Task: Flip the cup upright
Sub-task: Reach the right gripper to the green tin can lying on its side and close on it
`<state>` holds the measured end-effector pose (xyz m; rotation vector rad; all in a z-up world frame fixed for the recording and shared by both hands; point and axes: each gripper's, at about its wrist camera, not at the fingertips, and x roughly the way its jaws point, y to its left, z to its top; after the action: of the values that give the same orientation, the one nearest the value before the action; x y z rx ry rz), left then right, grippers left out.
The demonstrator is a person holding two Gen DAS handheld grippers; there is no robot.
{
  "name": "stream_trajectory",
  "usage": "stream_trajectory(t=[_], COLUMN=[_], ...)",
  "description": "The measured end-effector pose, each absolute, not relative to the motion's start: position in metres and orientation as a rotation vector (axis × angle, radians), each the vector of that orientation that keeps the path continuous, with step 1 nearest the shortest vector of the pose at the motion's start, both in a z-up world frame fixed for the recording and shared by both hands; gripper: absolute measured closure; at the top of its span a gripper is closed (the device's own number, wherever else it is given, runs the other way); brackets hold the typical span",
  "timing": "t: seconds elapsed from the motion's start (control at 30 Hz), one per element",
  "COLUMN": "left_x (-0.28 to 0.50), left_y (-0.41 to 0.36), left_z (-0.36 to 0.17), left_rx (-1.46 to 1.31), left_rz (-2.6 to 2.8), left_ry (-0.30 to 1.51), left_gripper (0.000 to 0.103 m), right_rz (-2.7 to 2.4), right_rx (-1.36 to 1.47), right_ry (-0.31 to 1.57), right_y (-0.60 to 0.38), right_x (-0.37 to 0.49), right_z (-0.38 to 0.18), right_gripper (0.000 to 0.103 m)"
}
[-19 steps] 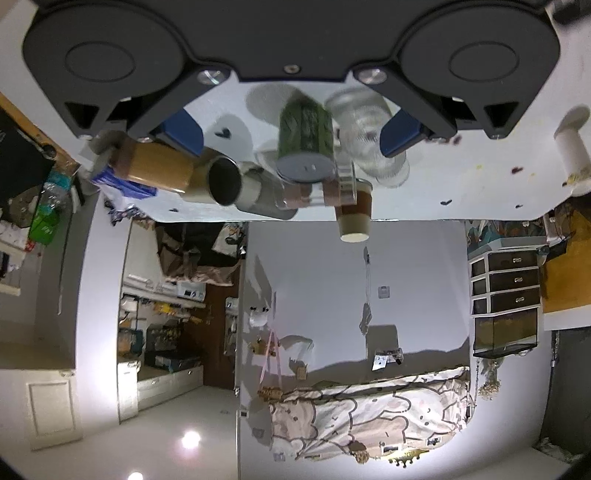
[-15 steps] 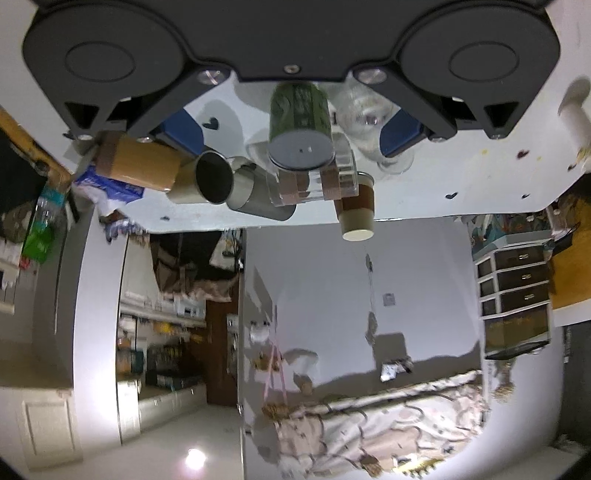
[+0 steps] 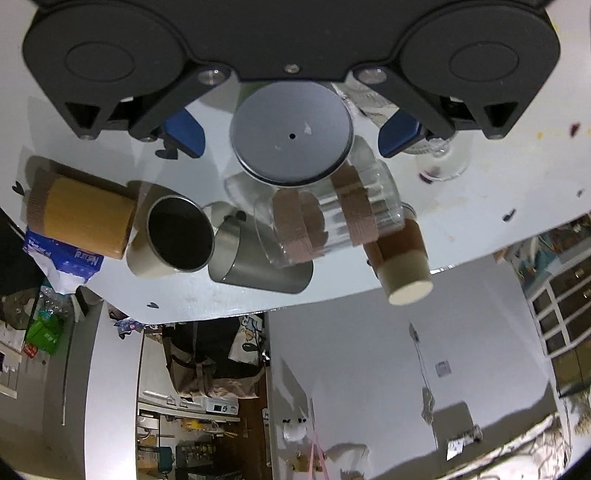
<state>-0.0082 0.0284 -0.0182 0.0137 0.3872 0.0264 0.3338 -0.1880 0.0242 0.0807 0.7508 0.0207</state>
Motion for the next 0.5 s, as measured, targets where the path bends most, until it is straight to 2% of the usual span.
stream_trajectory(t=[0.07,0.13,0.2,0.5], left_x=[-0.009,-0.01,-0.01,-0.006], left_y=[0.03,0.03,0.031,0.026], left_z=[-0.018,-0.018,-0.019,-0.023], left_rx=[0.012,0.012,0.01,0.007], left_rz=[0.025,0.023,0.023,0.003], left_ry=[0.387,0.384,0.383,0.397], left_gripper=[0.0,0.0,0.0,0.0], right_rz=[0.002,-0.003,0.023,0.097], right_rx=[0.069,0.065,0.063,0.039], right_ry=[0.76,0.768,0.774,0.732], right_y=[-0.186,-0.187,-0.189,-0.207], right_x=[0.338,0.34,0.339,0.281], right_z=[0.019,0.016,0.015,0.021], right_gripper=[0.004,0.019,0.028,0.028])
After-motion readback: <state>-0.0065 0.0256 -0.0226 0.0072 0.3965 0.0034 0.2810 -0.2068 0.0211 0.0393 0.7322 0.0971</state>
